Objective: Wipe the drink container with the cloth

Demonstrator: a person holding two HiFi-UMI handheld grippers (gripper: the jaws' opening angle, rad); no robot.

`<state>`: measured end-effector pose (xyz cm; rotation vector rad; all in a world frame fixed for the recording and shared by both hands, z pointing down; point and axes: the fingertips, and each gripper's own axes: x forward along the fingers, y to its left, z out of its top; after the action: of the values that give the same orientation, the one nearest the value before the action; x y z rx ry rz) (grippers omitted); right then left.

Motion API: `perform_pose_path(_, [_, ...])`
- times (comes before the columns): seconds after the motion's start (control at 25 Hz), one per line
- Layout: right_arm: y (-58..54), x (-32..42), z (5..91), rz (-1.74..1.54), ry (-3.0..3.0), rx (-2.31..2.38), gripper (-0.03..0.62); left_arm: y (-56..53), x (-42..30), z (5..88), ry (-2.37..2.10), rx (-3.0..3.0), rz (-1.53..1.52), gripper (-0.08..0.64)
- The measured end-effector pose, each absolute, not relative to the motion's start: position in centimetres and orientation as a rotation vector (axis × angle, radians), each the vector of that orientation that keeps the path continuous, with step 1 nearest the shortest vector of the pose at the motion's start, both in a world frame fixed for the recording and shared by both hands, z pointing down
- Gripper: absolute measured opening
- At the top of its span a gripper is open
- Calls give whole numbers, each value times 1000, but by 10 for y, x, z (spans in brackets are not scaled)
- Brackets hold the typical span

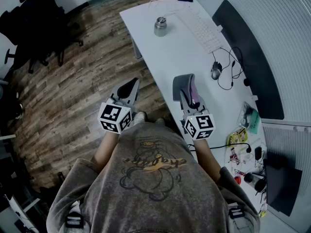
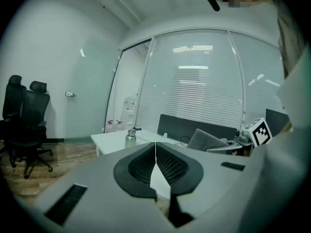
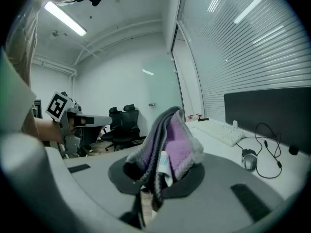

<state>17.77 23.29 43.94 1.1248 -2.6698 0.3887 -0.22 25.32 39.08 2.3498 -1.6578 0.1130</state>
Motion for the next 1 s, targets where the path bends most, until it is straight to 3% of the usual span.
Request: perform_pose_path(1.0, [213,192,457,451,-2688,1109,54,233,5,396,-1744,2283,109,21])
